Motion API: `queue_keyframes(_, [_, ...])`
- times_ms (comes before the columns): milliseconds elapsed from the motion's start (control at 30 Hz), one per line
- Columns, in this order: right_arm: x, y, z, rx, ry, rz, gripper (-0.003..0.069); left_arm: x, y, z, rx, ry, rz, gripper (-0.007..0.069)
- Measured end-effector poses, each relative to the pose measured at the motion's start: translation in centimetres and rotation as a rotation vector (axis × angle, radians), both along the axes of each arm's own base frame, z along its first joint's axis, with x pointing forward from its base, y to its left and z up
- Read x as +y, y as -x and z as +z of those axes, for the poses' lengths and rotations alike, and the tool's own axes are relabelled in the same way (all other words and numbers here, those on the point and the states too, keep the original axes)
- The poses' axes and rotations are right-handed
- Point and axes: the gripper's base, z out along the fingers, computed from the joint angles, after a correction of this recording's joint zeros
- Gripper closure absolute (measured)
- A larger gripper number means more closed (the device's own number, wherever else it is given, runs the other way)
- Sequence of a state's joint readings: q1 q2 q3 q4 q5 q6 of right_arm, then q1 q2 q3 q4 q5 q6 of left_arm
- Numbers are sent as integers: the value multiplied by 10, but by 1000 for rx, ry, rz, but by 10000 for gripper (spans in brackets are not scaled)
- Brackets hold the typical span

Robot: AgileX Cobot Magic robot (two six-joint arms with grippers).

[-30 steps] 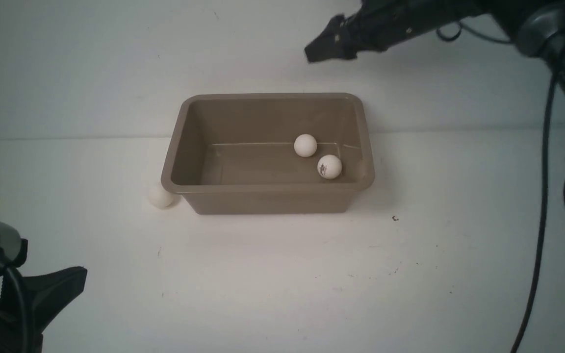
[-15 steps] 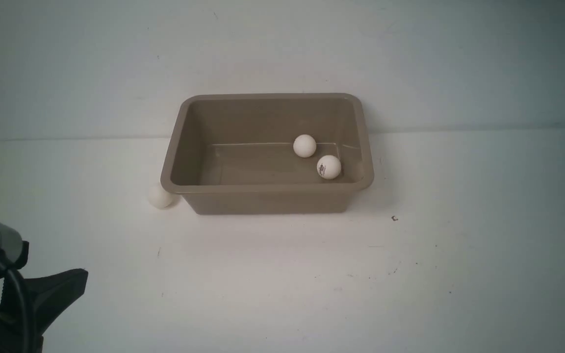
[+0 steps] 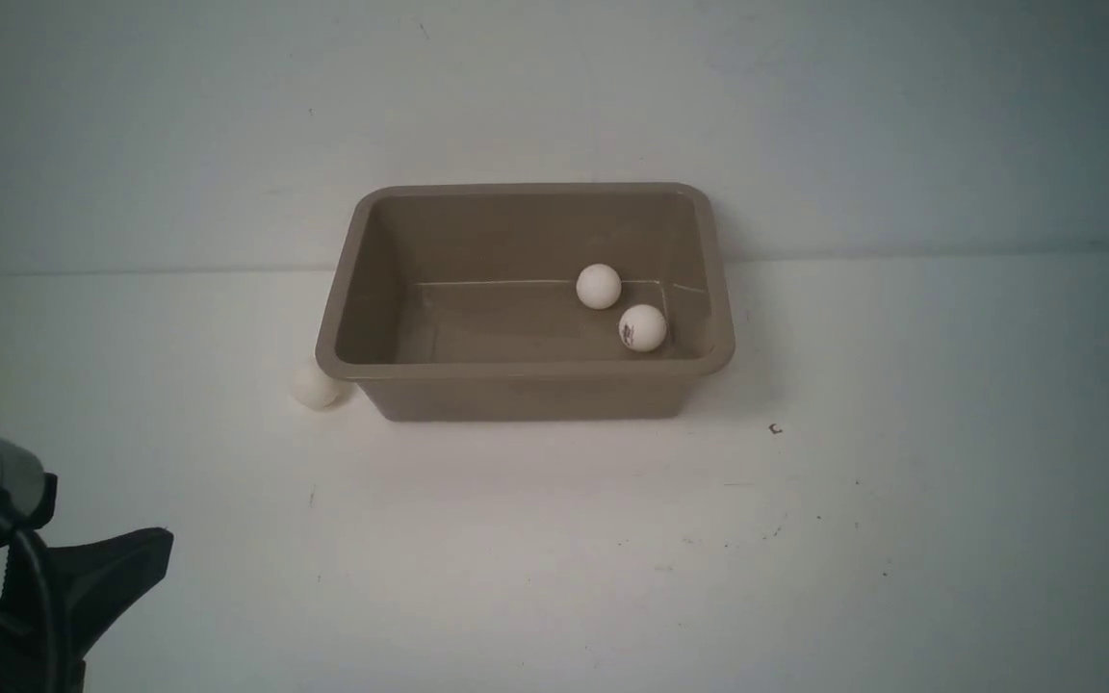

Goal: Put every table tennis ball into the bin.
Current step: Use the right arm to clamp the table tennis ball closest to it

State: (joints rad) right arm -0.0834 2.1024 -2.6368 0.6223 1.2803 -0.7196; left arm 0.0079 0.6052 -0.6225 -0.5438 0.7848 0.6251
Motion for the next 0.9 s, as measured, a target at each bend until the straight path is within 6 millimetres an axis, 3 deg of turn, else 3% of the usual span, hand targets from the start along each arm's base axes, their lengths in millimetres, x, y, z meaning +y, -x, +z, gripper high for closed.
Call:
queue_keyframes(67, [-9, 4, 4, 16, 10, -81, 137, 0, 0, 0, 0, -1, 0, 125])
queue_keyframes(133, [-31, 13, 13, 44, 27, -266, 137, 0, 0, 0, 0, -1, 0, 125])
queue_keyframes(267, [-43, 21, 19, 62, 10, -401, 137, 0, 0, 0, 0, -1, 0, 125])
queue_keyframes(367, [-44, 18, 12, 101, -15, -418, 137, 0, 0, 0, 0, -1, 0, 125])
queue_keyframes(500, [-43, 1, -34, 266, -7, -380, 137, 0, 0, 0, 0, -1, 0, 125])
queue_keyframes(533, [-42, -7, -59, 343, 16, -350, 137, 0, 0, 0, 0, -1, -1, 125])
queue_keyframes(733, [-36, -25, -150, 562, 63, -178, 137, 0, 0, 0, 1, -1, -1, 125])
queue_keyframes(767, [-36, -26, -151, 565, 63, -178, 137, 0, 0, 0, 1, -1, -1, 125])
queue_keyframes(833, [-29, -34, -184, 587, 76, -48, 137, 0, 0, 0, -2, -6, -5, 125])
queue_keyframes(900, [-23, -39, -199, 566, 95, 43, 140, 0, 0, 0, -4, -13, -10, 125])
